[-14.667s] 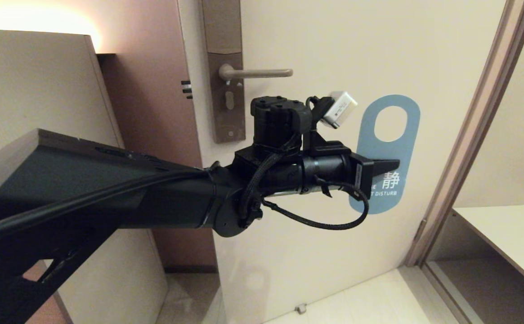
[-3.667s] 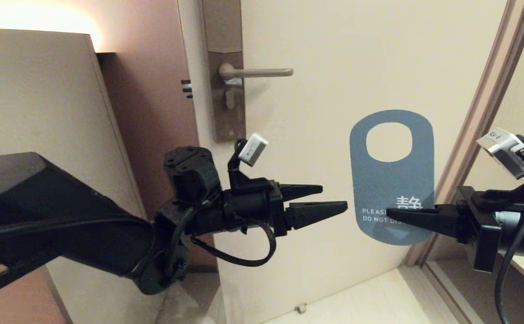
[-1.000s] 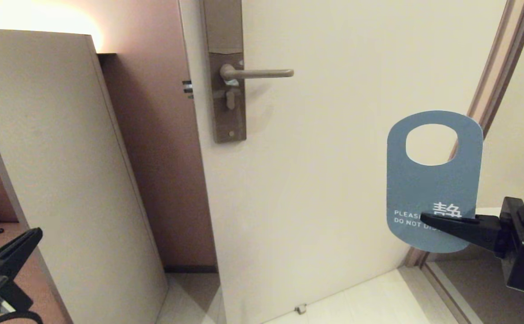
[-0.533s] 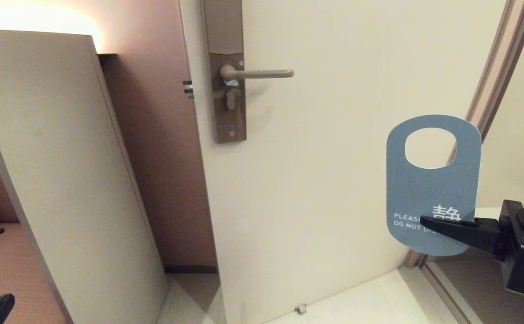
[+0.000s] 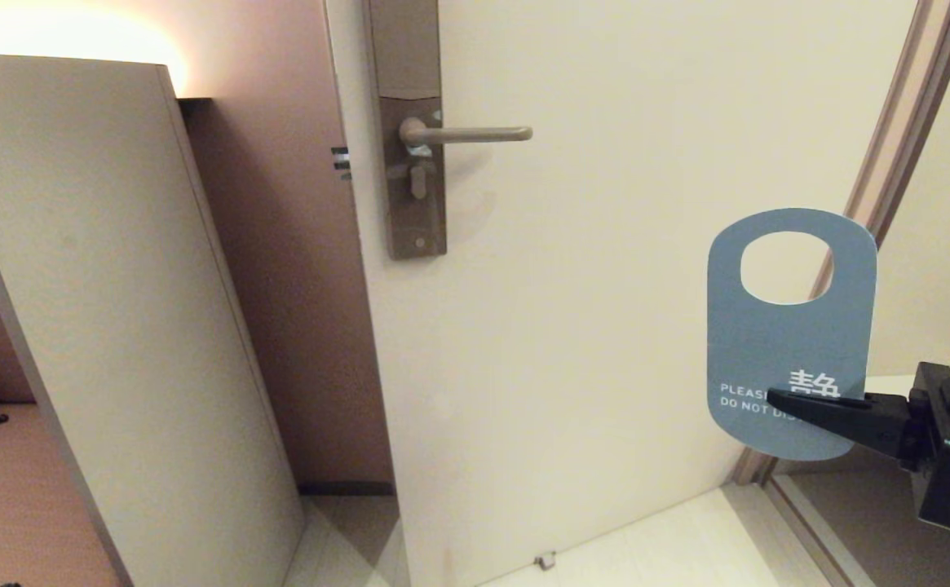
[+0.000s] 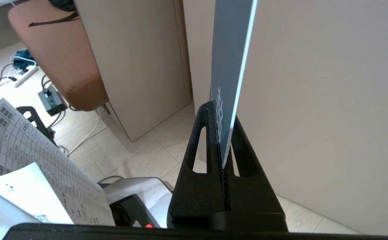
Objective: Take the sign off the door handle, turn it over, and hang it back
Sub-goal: Hang the sign back with the other side facing out
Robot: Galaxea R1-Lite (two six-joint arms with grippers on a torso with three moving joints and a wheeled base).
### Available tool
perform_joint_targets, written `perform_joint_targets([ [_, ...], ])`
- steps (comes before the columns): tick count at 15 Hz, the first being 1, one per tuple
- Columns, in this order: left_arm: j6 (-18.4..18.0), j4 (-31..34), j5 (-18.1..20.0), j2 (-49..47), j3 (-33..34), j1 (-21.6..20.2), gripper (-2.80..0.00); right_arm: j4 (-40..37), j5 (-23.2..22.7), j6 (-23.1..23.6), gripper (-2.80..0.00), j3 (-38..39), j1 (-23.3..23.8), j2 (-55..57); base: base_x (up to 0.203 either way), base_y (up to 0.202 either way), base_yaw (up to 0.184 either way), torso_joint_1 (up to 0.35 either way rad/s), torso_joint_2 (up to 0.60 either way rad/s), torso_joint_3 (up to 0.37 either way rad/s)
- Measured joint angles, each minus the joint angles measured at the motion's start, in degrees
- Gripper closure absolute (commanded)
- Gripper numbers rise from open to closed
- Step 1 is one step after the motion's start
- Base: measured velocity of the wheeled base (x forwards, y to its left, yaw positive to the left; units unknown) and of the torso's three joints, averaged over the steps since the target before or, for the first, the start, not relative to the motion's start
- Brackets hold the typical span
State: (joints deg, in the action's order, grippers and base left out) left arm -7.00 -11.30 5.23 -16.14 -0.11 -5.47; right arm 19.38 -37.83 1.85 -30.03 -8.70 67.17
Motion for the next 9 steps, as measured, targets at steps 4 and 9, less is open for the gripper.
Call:
perform_joint_targets([
  [4,-0.47,1.41,-1.87,0.72,0.01,3.07,0.0,0.01,-0.06,0.03,0.0,0.38,0.61,0.3,0.0,0.0,0.0,0.0,0.0,0.0],
  [9,-0.52,4.36,-6.25,3.07,0.01,7.07,0.0,-0.01,-0.04,0.14,0.0,0.3,1.55,1.21,0.0,0.0,0.0,0.0,0.0,0.0],
])
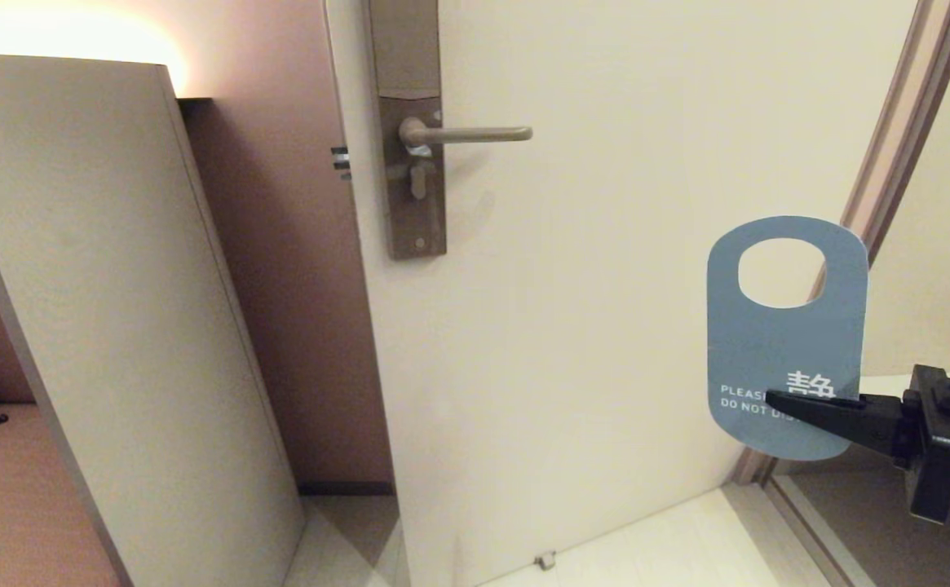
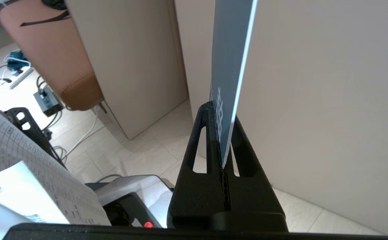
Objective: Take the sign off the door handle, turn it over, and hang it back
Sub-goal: Hang the sign back with the other side facing out
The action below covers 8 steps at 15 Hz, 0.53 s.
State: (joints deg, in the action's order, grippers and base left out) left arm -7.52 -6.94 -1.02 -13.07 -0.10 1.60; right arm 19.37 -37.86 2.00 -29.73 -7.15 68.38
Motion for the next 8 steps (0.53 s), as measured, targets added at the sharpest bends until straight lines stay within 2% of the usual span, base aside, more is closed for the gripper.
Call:
perform_joint_targets([
  [5,0.44,7.33,2.18,9.68,0.0,-1.27,0.0,0.05,-0.04,0.15,0.0,-0.02,0.57,1.02,0.0,0.0,0.0,0.0,0.0,0.0],
  [8,1.3,7.69,2.31,12.12,0.0,-1.49,0.0,0.1,-0.08,0.13,0.0,-0.44,0.62,1.94,0.0,0.0,0.0,0.0,0.0,0.0],
])
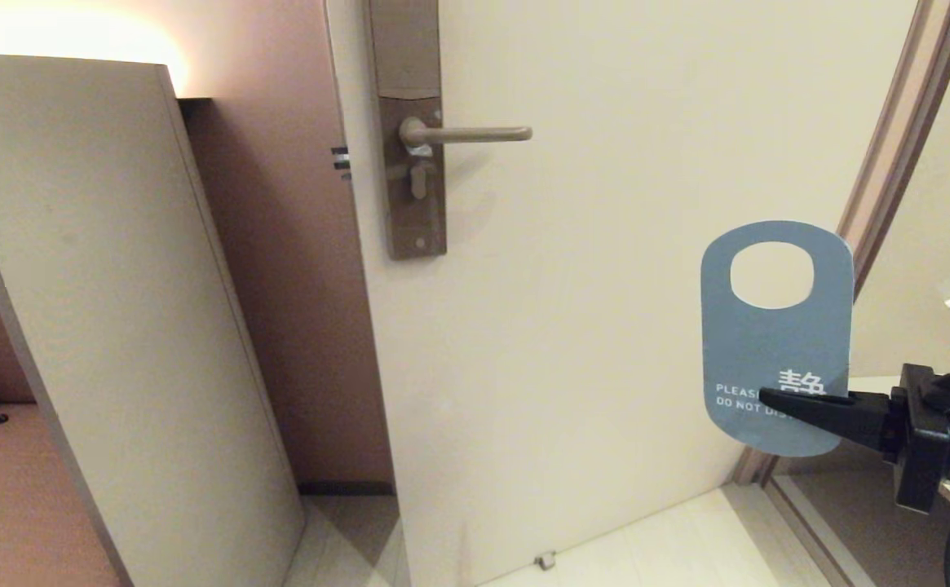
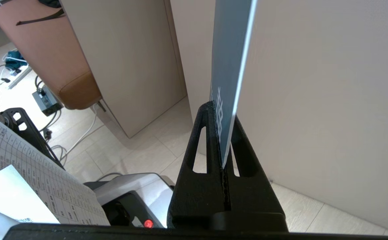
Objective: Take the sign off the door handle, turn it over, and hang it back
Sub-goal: Hang the sign back with the other side facing out
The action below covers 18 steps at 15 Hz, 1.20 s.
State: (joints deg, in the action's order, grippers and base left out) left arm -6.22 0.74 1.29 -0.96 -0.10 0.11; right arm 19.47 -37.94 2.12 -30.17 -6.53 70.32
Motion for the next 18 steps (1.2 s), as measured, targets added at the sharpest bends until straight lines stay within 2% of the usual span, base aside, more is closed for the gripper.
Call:
perform_joint_targets([
  [5,5.52,-0.15,-0.67,0.82,0.0,-0.01,0.0,0.02,0.05,-0.1,0.0,0.72,0.91,0.33,0.0,0.0,0.0,0.0,0.0,0.0],
  [13,5.68,-0.12,-0.85,0.69,0.0,-0.18,0.0,0.95,-0.07,-0.24,0.0,0.32,0.99,2.4,0.0,0.0,0.0,0.0,0.0,0.0],
  [16,5.7,-0.15,-0.85,0.66,0.0,-0.18,0.0,5.55,0.86,-0.61,0.0,-2.6,1.55,4.92,0.0,0.0,0.0,0.0,0.0,0.0],
  [18,5.7,-0.15,-0.83,0.67,0.0,-0.18,0.0,5.96,1.28,-0.66,0.0,-5.63,1.93,6.6,0.0,0.0,0.0,0.0,0.0,0.0],
])
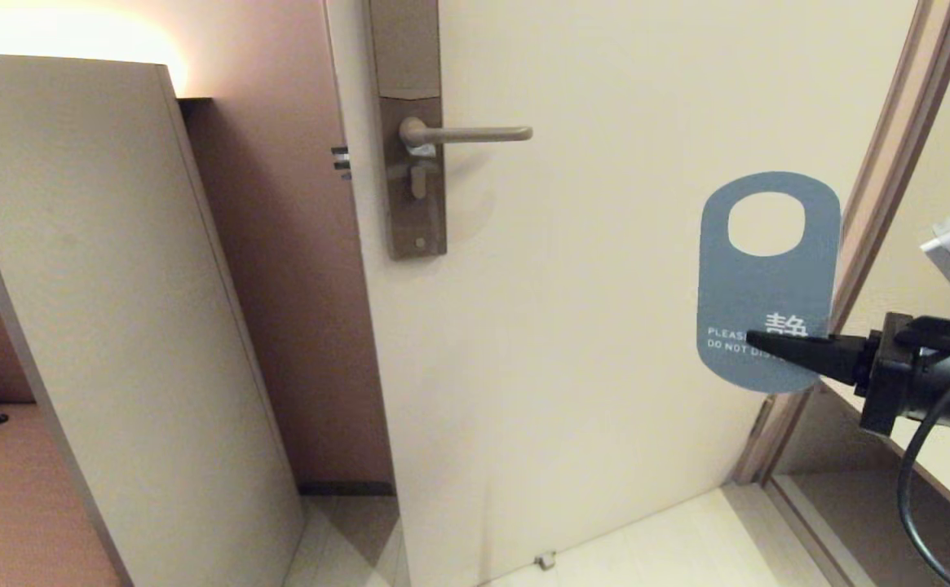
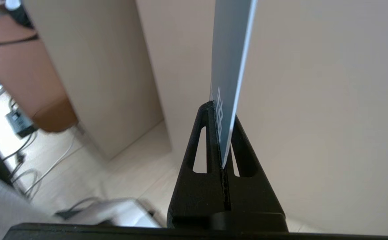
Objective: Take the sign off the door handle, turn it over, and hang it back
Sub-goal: Hang the sign back with the other side facing out
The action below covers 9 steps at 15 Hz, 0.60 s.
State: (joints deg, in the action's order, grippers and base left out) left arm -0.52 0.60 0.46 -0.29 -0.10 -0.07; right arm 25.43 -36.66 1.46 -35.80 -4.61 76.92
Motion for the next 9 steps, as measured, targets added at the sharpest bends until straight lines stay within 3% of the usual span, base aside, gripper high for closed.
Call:
perform_joint_targets([
  [9,-0.06,0.0,-0.02,-0.78,0.0,0.07,0.0,0.01,-0.11,-0.08,0.0,-19.46,-0.48,14.15,0.0,0.0,0.0,0.0,0.0,0.0],
])
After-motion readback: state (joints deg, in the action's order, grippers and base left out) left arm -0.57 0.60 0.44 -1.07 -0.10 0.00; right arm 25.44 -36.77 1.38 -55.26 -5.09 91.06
